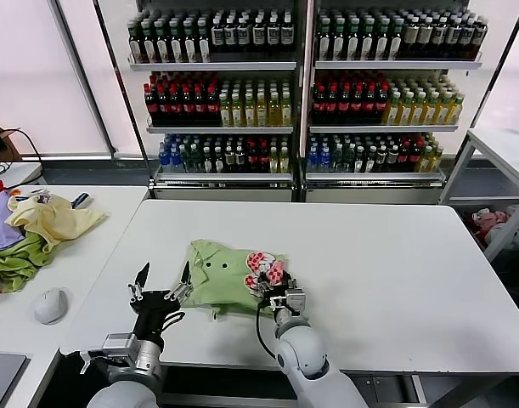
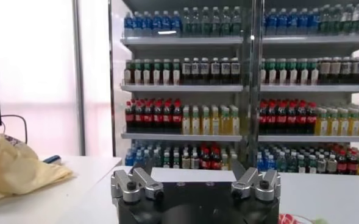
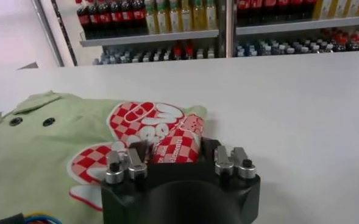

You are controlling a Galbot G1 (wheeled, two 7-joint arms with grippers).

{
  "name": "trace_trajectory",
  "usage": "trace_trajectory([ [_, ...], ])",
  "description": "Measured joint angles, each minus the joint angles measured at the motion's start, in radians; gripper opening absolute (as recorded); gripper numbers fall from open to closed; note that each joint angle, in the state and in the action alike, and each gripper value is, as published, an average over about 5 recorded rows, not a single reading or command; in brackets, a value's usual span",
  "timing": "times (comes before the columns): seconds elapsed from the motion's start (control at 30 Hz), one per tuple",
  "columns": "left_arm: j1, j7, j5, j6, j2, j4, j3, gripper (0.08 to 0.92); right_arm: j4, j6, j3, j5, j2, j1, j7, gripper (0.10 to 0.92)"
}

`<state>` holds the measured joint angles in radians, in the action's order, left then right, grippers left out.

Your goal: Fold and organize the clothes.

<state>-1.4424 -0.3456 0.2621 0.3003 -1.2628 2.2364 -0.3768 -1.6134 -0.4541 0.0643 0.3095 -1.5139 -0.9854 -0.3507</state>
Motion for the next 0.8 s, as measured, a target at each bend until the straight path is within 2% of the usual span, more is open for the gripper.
trace_trajectory([
  [0.23,-0.015,-0.001,-0.002,0.002,-0.003,0.008,-0.003,0.823,0.018,0.0,0.006,-0.008,0.03,0.024,0.017,0.38],
  [0.47,-0.022,0.001,-0.011,0.008,-0.009,0.011,0.0,0.823,0.049,0.025,0.041,-0.064,0.123,0.065,0.077,0.201],
  [0.57,-0.022,0.004,-0.017,0.01,-0.015,0.01,0.005,0.823,0.069,0.046,0.064,-0.096,0.175,0.086,0.114,0.167],
  [0.8,-0.017,0.009,-0.035,0.009,-0.031,-0.003,0.021,0.823,0.143,0.153,0.116,-0.192,0.286,0.138,0.205,0.166],
])
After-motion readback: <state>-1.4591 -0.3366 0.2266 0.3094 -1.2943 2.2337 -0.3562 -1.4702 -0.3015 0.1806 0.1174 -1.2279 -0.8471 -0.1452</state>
